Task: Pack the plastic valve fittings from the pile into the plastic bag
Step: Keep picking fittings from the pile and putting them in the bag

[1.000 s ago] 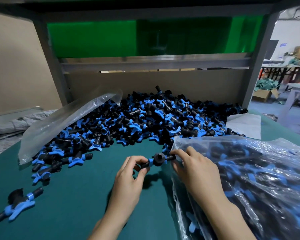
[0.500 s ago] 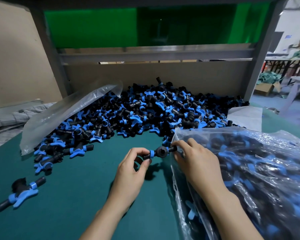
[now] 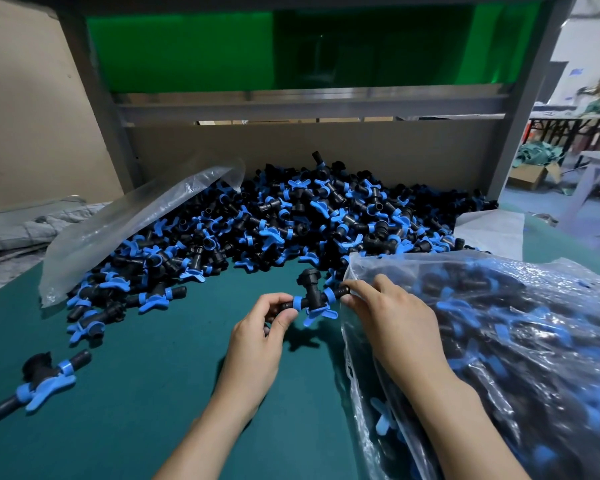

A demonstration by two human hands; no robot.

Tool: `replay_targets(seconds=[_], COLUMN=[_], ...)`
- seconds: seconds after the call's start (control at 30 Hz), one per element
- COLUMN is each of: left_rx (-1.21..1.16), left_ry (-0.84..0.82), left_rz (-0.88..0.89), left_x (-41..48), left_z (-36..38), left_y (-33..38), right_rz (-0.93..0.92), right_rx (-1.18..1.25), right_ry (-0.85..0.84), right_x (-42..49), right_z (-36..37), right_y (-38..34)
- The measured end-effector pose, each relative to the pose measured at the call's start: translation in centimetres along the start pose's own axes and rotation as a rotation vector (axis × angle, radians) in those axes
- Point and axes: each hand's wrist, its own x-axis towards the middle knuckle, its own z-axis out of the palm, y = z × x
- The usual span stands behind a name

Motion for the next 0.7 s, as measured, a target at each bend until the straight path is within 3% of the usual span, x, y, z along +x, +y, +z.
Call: replay_targets(seconds=[0.7], left_rx=[-0.014], left_ry=[0.012], left_rz=[-0.035], left_x=[-0.14], left_z=[-0.01], left_y=[0.44], right_rz=[0.002], right_rx=[0.023], right_ry=[-0.012], right_x=[-0.13], right_z=[-0.22], right_y=[0.05])
